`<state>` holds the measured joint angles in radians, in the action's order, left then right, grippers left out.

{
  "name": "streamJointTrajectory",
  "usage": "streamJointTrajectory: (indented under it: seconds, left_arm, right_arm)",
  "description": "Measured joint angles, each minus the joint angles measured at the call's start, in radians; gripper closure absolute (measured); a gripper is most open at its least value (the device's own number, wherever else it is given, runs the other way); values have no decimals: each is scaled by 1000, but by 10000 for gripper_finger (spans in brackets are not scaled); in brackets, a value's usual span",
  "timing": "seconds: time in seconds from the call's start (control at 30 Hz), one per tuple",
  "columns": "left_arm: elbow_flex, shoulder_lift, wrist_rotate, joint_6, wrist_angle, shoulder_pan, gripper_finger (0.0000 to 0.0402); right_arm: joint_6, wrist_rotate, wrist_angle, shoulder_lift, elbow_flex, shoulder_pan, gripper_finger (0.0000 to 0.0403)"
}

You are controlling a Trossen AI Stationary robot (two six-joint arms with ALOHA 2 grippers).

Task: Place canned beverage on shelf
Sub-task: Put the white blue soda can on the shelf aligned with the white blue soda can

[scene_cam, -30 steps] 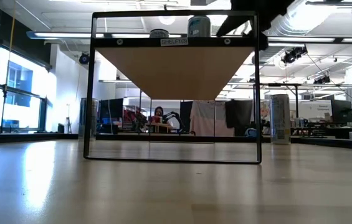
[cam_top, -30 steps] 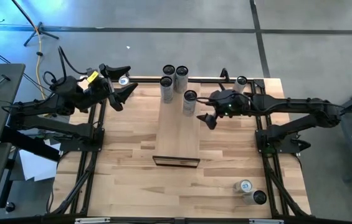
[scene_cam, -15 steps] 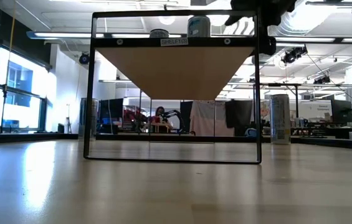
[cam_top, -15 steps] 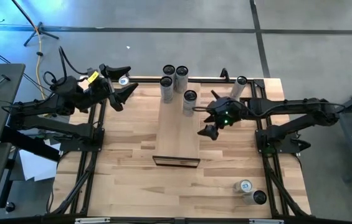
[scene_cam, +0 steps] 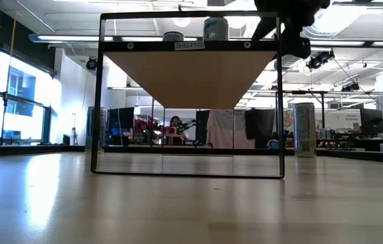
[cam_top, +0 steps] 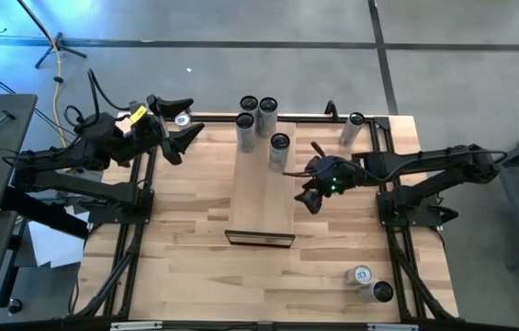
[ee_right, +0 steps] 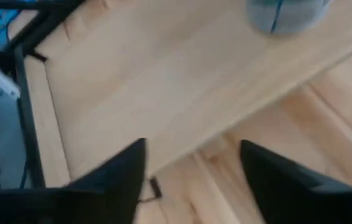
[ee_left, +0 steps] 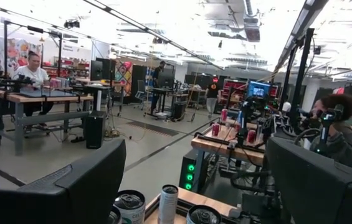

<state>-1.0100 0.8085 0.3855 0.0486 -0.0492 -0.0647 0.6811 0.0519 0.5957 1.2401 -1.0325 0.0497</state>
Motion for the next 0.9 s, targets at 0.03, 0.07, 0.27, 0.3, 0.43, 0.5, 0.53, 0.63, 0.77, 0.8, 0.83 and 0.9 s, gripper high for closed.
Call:
streamJointTrajectory:
  seconds: [0.03, 0.07, 0.27, 0.3, 0.43, 0.5, 0.53, 0.63, 0.77, 0.8, 0.83, 0.9]
  left_arm:
    - [0, 0, 0, 0, 0, 0, 45]
    - [0, 0, 0, 0, 0, 0, 45]
    - [0, 0, 0, 0, 0, 0, 45]
    - [0, 0, 0, 0, 0, 0, 45]
    - [0, 0, 0, 0, 6, 0, 45]
    - [0, 0, 0, 0, 8, 0, 45]
    - [0, 0, 1, 0, 8, 0, 45]
    - [0, 0, 16, 0, 8, 0, 45]
    - [0, 0, 19, 0, 9, 0, 45]
    - [0, 0, 19, 0, 9, 0, 45]
    - [0, 0, 19, 0, 9, 0, 45]
    - [0, 0, 19, 0, 14, 0, 45]
  right_arm:
    - [0, 21, -10, -1, 0, 8, 206]
    - [0, 42, -18, -2, 0, 16, 242]
    - [-77, 233, -52, -2, 0, 65, 383]
    - [-73, 280, -68, -2, 0, 69, 377]
    - [-113, 428, -132, -2, 0, 71, 387]
    - [-147, 494, -135, 4, 0, 68, 398]
    - [-161, 527, -137, 10, 0, 62, 398]
    - [-168, 541, -154, 26, 0, 33, 397]
    - [-229, 535, -204, 57, 0, 2, 400]
    - [-243, 528, -224, 65, 0, -7, 400]
    - [-261, 513, -245, 71, 0, -16, 401]
    - [-276, 497, -253, 84, 0, -31, 402]
